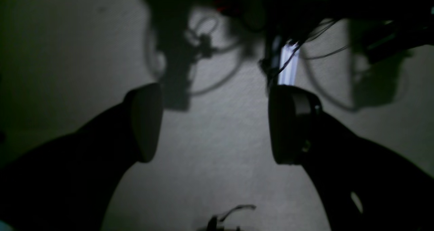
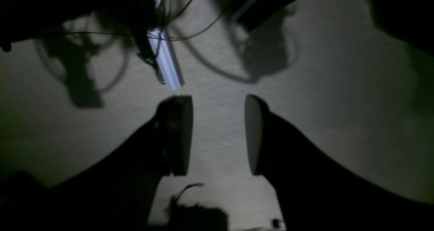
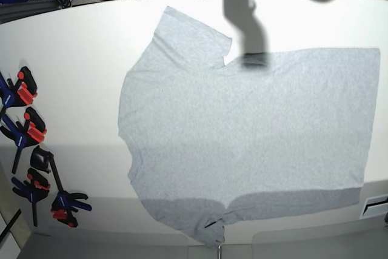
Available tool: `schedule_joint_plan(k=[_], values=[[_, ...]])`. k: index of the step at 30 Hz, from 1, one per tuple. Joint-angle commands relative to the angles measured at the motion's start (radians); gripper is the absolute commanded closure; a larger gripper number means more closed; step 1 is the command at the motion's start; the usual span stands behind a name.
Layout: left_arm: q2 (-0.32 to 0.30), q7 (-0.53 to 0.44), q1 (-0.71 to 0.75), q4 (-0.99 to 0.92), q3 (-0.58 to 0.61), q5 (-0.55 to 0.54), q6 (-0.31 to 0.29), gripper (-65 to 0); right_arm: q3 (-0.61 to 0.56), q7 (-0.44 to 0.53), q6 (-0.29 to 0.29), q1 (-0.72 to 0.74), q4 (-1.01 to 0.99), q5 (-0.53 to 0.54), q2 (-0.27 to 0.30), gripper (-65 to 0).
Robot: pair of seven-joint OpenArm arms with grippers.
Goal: Fold the T-shirt properly
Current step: 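Move both grippers from rest toward the grey T-shirt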
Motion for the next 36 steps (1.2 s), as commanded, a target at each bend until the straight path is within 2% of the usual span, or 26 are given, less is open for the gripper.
schedule_joint_plan(k=[1,7,13,16,21,25,27,31,36], values=[[-0.003,-0.002,0.037,0.054,-0.012,-0.003,0.005,-44.0,0.024,0.009,0.01,-0.053,0.051,0.008,0.008,-23.6],[-0.003,0.162,0.072,0.312,-0.054,-0.002,0.005,-44.0,0.14,-0.001,0.111,-0.14,0.273,0.0,0.013,-23.6],[-0.008,0.423,0.032,0.548,-0.055,-0.002,0.005,-44.0,0.241,-0.029,0.295,-0.136,0.433,0.001,0.013,-23.6],[-0.008,0.479,0.005,0.642,-0.055,0.02,0.005,-44.1,0.286,-0.029,0.349,-0.127,0.504,0.001,0.013,-23.6],[-0.008,0.48,-0.089,0.731,-0.055,0.146,0.005,-44.1,0.325,-0.064,0.462,-0.075,0.627,0.0,0.035,-23.6],[-0.008,0.464,-0.169,0.747,-0.055,0.192,0.005,-44.1,0.308,-0.127,0.46,-0.009,0.762,-0.001,0.077,-23.5],[-0.008,0.464,-0.203,0.747,-0.055,0.193,0.005,-44.1,0.29,-0.164,0.436,0.037,0.83,-0.037,0.09,-23.5],[-0.008,0.461,-0.256,0.747,-0.055,0.194,0.006,-44.1,0.196,-0.192,0.328,0.139,0.895,-0.229,0.094,-23.5],[-0.018,0.381,-0.285,0.747,-0.055,0.193,0.043,-44.1,-0.023,-0.198,0.24,0.24,0.873,-0.543,0.094,-23.5]])
